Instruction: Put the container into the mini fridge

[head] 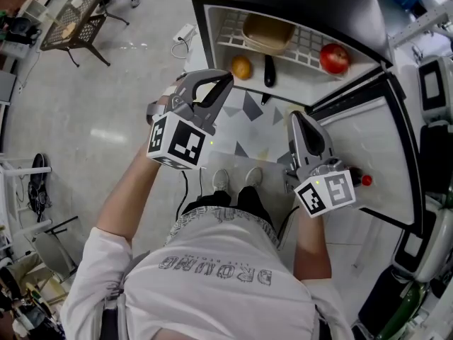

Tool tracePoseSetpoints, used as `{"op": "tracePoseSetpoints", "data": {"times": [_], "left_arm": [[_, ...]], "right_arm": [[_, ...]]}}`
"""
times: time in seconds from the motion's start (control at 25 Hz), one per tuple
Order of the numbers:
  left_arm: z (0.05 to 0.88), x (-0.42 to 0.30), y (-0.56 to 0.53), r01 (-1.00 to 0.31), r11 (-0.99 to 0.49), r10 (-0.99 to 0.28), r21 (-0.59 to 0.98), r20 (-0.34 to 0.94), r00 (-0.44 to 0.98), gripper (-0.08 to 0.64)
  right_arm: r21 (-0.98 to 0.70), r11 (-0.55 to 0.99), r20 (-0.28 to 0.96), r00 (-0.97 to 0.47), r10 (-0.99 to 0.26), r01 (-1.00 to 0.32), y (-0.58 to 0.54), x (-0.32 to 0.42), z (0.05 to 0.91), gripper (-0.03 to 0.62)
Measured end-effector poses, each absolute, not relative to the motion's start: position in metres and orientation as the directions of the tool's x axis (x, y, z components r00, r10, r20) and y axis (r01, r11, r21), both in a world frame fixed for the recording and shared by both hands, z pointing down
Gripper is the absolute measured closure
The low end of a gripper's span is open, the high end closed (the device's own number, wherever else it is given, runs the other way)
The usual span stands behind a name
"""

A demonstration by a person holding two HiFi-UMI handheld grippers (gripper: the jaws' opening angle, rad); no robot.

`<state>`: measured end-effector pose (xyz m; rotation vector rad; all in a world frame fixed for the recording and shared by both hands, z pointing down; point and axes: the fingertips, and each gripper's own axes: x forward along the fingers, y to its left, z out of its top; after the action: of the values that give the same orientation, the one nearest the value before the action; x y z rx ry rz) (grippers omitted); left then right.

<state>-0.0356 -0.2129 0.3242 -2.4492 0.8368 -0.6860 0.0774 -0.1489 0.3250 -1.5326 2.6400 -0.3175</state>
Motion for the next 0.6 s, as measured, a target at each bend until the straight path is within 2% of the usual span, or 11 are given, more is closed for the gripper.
{"op": "tracePoseSetpoints", "data": {"times": [0.28, 0.6], "left_arm": [[0.323, -0.041, -0.2, -0.46, -0.726, -0.648, -0.511, 0.285, 0.706, 0.548], [0.328, -0.043, -0.187, -0.508, -0.771, -0.62, -0.385, 0.266, 0.738, 0.551]], "right_arm": [[-0.204, 0.481, 0.035, -0.497, -0.867, -0.853, -0.14, 0.07, 0.321, 0.591], [-0.19, 0.481, 0.038, -0.496, -0.867, -0.856, -0.134, 0.066, 0.318, 0.591]]}}
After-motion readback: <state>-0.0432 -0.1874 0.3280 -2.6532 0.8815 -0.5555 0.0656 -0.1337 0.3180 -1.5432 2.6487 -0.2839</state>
